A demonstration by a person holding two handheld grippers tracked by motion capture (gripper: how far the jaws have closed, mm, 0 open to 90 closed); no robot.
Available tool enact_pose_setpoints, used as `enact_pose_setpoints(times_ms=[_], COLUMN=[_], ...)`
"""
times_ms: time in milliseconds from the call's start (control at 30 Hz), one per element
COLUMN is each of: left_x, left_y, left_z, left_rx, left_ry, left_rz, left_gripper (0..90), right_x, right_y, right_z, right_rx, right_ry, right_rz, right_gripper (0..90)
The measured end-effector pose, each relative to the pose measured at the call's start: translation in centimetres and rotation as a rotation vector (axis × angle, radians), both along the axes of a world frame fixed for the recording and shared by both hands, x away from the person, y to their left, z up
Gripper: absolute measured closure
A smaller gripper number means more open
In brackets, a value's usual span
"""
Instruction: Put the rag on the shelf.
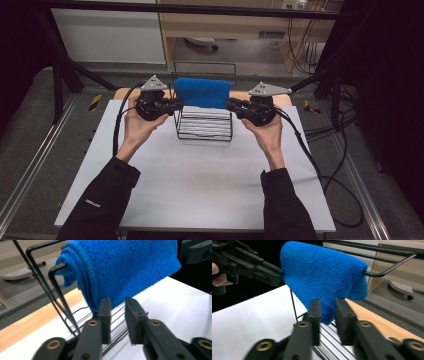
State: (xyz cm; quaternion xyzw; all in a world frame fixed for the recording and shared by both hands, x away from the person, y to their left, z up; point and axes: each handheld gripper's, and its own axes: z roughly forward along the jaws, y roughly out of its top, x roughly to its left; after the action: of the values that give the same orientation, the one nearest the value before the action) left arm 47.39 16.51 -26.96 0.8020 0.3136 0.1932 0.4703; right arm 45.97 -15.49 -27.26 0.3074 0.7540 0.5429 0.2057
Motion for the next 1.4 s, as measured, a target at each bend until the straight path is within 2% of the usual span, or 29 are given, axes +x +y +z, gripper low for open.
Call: enact_pose_setpoints(times_ms=[300, 400, 600, 767, 967, 1067, 1167, 1400], left_x=[-1.7, -2.2, -3.2, -4.1, -5.2, -5.8, -6.4, -7.9], left_y=[2.1, 3.0, 4.8, 6.0, 7.0, 7.4, 7.8, 9.0], left_z=[-1.1, -1.7, -3.1, -4.4, -6.4, -7.8, -9.1, -11.9], left_rx=[0.01, 0.015, -0.013, -0.019, -0.028, -0.033, -0.021, -0.035], left_ry=[0.013, 0.027, 0.048, 0.044, 0.047, 0.055, 0.07, 0.09], left_rz=[0.029, 0.038, 0.054, 0.069, 0.091, 0.1, 0.104, 0.108], left_gripper=[48.4, 42.1, 30.5, 21.2, 12.3, 10.7, 9.7, 9.6], right_x=[-1.6, -2.1, -2.9, -3.4, -4.3, -4.8, -5.2, -6.3], right_y=[-1.5, -1.9, -2.9, -4.0, -5.1, -5.8, -6.2, -7.1], right_z=[0.8, 0.7, 0.0, -1.2, -3.5, -4.7, -5.9, -8.7], right_rx=[0.041, 0.027, 0.012, 0.015, 0.001, -0.002, -0.018, -0.032], right_ry=[0.027, 0.034, 0.05, 0.081, 0.117, 0.13, 0.14, 0.172], right_rz=[-0.019, -0.027, -0.049, -0.054, -0.063, -0.069, -0.07, -0.076], right_gripper=[38.6, 30.9, 16.6, 10.3, 6.5, 5.3, 3.9, 1.5])
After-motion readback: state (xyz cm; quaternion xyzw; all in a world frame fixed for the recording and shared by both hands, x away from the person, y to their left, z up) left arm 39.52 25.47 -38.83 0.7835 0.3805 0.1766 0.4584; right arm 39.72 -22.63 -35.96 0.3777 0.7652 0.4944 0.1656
